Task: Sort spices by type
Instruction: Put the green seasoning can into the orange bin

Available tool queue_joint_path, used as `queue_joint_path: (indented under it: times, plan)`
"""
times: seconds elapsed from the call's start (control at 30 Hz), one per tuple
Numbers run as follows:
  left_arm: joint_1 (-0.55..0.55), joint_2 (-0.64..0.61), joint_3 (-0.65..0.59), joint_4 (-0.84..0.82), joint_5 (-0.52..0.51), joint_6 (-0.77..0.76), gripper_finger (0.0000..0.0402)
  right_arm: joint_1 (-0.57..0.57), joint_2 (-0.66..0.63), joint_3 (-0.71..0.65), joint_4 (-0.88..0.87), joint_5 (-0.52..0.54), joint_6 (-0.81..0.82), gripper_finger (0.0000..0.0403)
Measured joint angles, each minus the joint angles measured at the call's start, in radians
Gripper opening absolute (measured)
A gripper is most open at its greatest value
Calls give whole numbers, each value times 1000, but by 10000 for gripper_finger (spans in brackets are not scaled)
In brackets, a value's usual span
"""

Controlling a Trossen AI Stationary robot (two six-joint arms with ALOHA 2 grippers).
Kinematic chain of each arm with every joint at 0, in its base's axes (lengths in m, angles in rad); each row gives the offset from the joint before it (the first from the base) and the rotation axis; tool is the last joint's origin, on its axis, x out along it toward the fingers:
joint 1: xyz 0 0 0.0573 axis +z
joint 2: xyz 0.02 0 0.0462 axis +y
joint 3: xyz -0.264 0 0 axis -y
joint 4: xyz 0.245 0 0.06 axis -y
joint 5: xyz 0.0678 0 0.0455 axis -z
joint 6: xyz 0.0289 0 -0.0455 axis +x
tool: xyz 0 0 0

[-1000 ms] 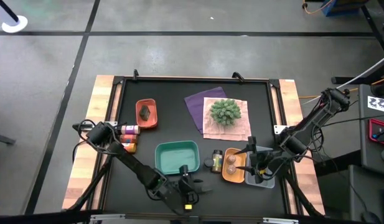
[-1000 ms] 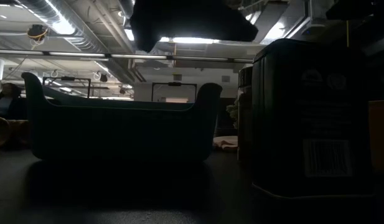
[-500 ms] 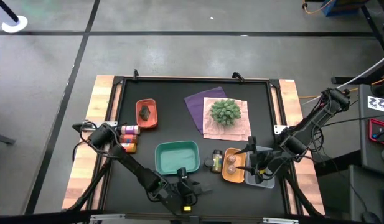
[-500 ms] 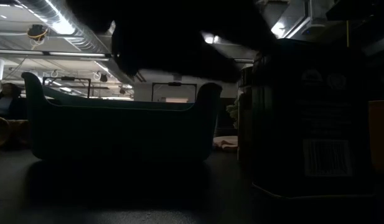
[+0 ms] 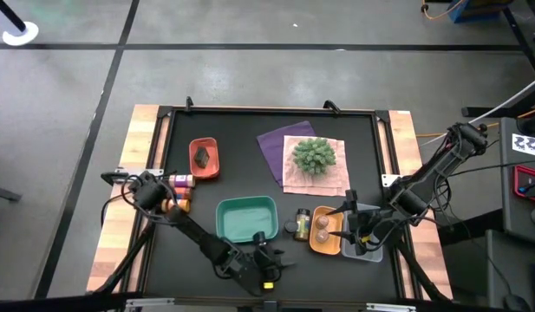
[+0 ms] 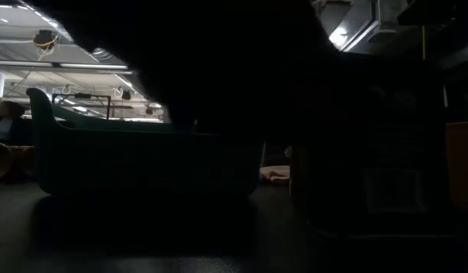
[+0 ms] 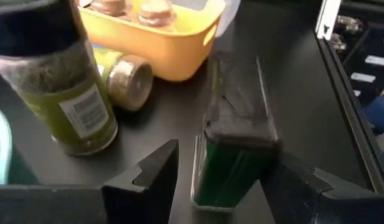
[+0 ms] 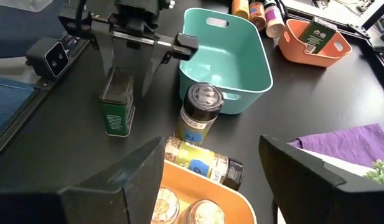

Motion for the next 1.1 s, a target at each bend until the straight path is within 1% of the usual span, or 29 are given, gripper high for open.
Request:
queue_joint_path:
  times: [0.1,0.23,0.33,0.47,0.63,0.8,0.87,0.93,1.0,1.1]
  plan:
    - [11,0,0,19,4,21,196,0,0,0,0,0,0,260]
    - [17,0,0,36,8,-13,190,0,0,0,0,0,0,260]
    - [17,0,0,51,8,-27,166,0,0,0,0,0,0,260]
    - [16,0,0,54,7,-44,112,0,0,0,0,0,0,260]
    - [15,-11,0,53,9,-82,110,0,0,0,0,0,0,260]
    - [13,-67,0,39,10,-88,110,0,0,0,-1,0,0,260]
    - [13,-106,0,12,9,-83,110,0,0,0,0,0,0,260]
    - [12,-158,0,-48,-3,-81,110,0,0,-1,-1,0,0,260]
    - [12,-210,0,-131,-23,-98,110,0,0,-1,-1,0,0,260]
    - [12,-296,0,-290,-87,-144,110,0,0,-1,-2,0,0,260]
